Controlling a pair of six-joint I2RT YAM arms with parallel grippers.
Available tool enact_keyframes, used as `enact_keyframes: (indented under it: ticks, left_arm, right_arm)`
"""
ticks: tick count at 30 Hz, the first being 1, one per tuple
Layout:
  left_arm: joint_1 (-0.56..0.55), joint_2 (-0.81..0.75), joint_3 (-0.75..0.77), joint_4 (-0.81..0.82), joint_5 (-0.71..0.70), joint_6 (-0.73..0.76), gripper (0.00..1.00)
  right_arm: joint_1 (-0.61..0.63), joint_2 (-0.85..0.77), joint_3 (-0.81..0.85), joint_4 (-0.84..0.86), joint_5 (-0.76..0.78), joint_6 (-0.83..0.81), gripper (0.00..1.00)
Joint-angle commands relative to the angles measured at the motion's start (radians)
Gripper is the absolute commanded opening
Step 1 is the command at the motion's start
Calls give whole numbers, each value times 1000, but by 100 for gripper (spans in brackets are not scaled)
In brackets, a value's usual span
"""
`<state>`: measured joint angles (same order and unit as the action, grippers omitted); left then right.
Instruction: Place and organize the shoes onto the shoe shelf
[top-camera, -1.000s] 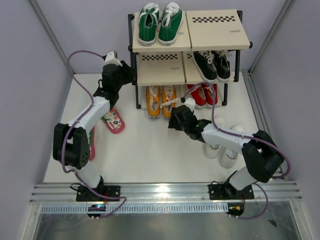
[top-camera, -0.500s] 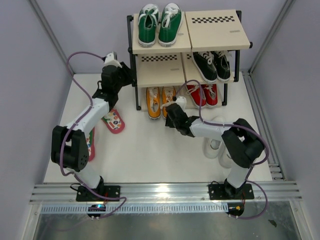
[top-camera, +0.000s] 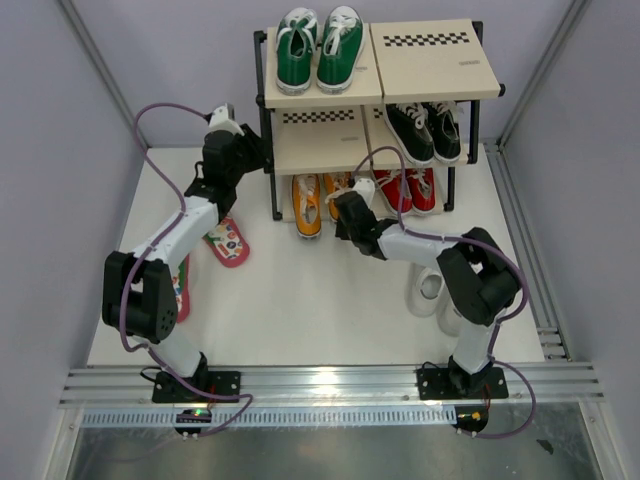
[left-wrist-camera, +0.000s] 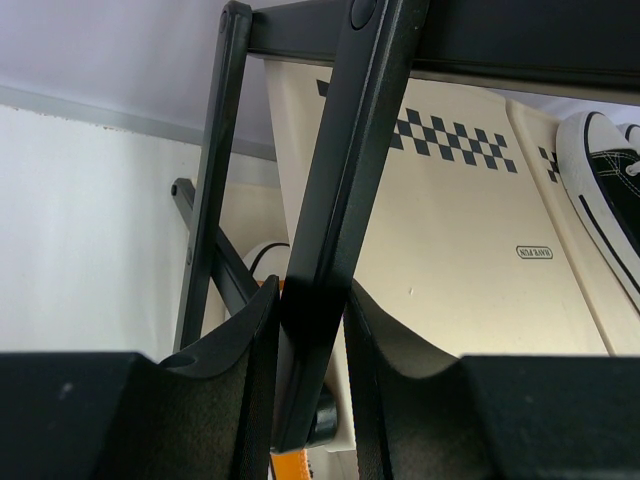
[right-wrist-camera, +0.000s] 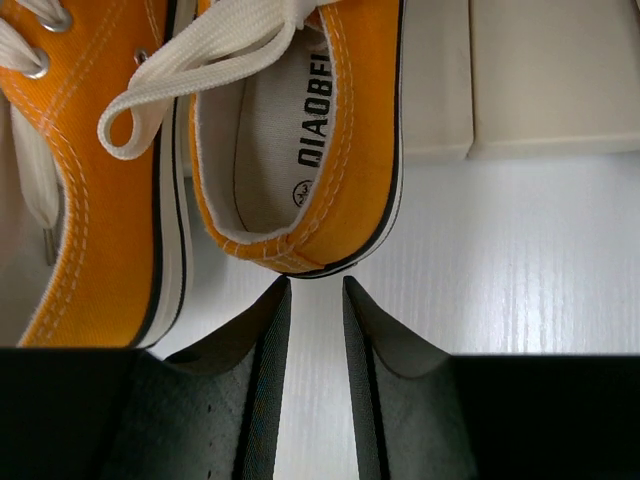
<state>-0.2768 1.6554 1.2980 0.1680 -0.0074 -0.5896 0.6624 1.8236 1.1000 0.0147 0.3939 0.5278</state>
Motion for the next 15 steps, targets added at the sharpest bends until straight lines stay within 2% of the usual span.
enact_keyframes:
  ticks: [1, 10, 15]
  left_arm:
    - [-21, -34, -25, -58, 47, -21, 22]
    - [-22, -25, -23, -58, 43, -12, 22]
    - [-22, -22, -22, -59, 37, -7, 23]
  right_arm:
    - [-3, 20, 78, 67, 34, -28, 31]
    - [-3, 78, 144, 57, -9, -48, 32]
    - [-4, 75, 147, 18, 22, -48, 32]
